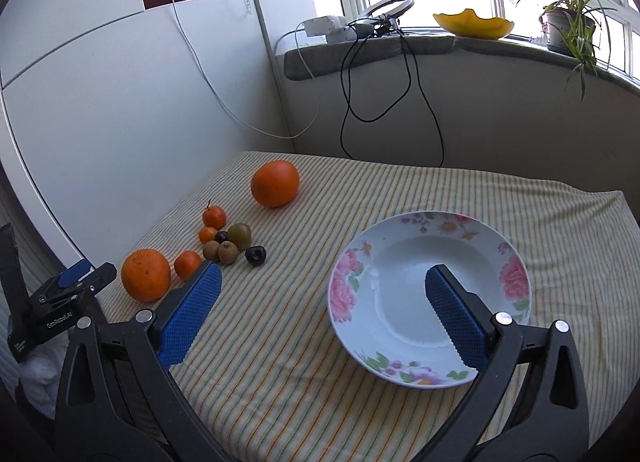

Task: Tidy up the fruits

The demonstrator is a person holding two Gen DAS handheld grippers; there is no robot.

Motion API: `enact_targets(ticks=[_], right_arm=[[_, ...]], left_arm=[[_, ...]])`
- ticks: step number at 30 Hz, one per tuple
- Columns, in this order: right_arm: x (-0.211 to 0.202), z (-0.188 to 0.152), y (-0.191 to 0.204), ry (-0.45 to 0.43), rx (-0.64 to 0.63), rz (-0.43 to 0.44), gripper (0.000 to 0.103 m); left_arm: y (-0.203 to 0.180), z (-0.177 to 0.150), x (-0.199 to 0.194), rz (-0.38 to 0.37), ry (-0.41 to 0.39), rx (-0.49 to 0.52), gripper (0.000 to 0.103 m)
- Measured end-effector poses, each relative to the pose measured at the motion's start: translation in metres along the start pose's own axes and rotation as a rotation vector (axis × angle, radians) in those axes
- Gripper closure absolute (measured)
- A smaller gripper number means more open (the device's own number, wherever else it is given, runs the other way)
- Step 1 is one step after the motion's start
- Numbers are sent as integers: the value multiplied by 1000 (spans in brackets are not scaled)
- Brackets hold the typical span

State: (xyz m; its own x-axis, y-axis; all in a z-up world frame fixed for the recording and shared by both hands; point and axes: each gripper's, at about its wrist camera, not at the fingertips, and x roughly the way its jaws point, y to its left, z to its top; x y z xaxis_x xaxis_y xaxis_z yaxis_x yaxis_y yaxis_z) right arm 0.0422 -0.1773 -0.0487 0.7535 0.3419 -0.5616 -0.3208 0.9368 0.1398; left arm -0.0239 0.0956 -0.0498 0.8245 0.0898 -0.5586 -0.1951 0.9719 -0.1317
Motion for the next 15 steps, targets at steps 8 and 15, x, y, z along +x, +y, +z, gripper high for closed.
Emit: enact_targets(ticks=[8, 15], right_arm=[[32, -3, 39, 100, -46, 150, 0], [66, -4, 66, 216, 7, 305, 0]], left_arm=[[19, 0, 7, -49, 23, -45, 6], [23, -7, 14, -96, 52, -27, 9]])
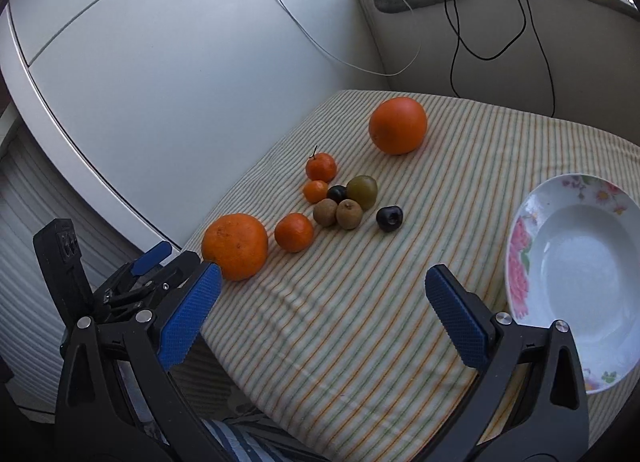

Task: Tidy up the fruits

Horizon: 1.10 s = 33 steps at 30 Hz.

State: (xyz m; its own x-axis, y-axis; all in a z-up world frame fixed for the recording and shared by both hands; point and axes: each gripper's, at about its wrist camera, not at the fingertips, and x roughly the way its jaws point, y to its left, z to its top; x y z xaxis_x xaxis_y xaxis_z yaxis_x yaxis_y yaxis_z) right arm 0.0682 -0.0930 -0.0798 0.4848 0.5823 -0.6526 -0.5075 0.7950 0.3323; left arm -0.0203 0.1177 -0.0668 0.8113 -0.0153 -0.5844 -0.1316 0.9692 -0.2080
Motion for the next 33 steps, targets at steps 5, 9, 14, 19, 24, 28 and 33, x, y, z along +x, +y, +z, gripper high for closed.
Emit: enact_targets(ticks=[5, 9, 14, 19, 24, 28, 33], right_arm=[[25, 4, 11, 54, 26, 67, 0], [44, 3, 18, 103, 49, 117, 4], [66, 5, 21, 168, 98, 183, 11], [83, 9, 25, 213, 138, 235, 14], [99, 12, 30, 239, 166, 267, 14], [107, 15, 35, 250, 173, 285, 14], [122, 18, 42, 260, 173, 288, 14]], left_arm=[[2, -4, 6, -29, 18, 5, 9], [6, -3, 10, -50, 24, 4, 9], [5, -3, 18, -76, 38, 25, 17], [6, -2, 25, -87, 49, 39, 18], [6, 1, 30, -91, 54, 67, 19], [6, 2, 33, -93, 62, 70, 20], [4, 3, 37, -100, 60, 91, 20]])
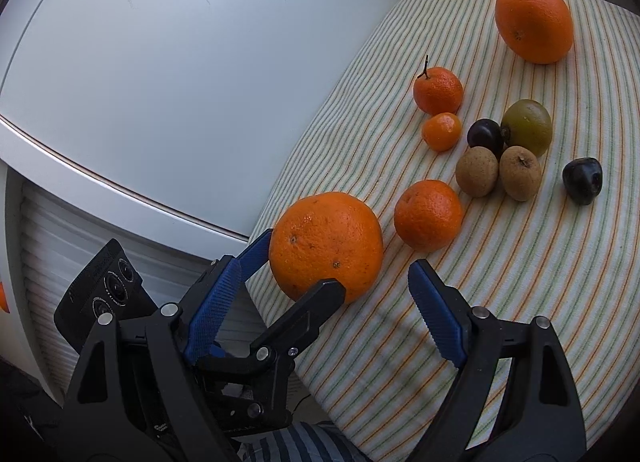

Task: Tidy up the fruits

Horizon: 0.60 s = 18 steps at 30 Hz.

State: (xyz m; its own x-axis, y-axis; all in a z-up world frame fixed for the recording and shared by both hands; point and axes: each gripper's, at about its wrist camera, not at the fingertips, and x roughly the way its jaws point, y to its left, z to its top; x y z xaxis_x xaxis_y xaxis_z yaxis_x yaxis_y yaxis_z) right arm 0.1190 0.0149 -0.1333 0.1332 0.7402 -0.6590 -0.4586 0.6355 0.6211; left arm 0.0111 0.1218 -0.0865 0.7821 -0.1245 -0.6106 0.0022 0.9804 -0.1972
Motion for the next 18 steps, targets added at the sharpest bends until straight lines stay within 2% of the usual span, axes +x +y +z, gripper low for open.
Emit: enact_targets(ticks=[4, 7, 11, 14, 18], right_arm=[[10, 9, 4, 3, 4, 2, 14], [8, 12, 9, 11, 4, 0, 21], [20, 13, 12, 28, 13, 1, 24], [30, 12, 9, 44, 14, 7, 36], [34, 12, 12, 45, 8, 0, 36]], left_arm=[[0, 1, 3, -4, 6, 3, 28], [1, 2, 4, -8, 5, -5, 28], [1, 2, 5, -10, 4, -3, 28], [0, 3, 6, -4, 2, 4, 29], [0, 2, 5, -5, -1, 3, 29]])
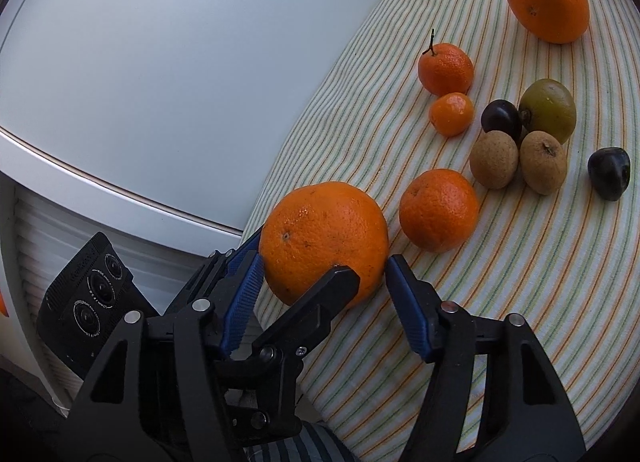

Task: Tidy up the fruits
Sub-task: 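Close the left tool on the large orange and lift it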

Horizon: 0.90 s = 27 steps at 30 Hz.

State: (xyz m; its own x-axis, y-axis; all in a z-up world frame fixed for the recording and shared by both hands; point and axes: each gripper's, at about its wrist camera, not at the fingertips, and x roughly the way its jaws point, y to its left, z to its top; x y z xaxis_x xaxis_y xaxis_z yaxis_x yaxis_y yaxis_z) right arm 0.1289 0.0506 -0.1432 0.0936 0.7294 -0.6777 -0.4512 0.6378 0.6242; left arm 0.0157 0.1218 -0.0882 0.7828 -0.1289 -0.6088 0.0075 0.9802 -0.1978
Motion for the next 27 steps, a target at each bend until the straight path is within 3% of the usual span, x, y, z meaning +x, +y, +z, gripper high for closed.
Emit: enact_targets(ticks=[27], right_arm=[[-19, -31, 4, -49, -20, 9, 38]], left_arm=[[-31, 8, -15, 34, -57, 59, 30]])
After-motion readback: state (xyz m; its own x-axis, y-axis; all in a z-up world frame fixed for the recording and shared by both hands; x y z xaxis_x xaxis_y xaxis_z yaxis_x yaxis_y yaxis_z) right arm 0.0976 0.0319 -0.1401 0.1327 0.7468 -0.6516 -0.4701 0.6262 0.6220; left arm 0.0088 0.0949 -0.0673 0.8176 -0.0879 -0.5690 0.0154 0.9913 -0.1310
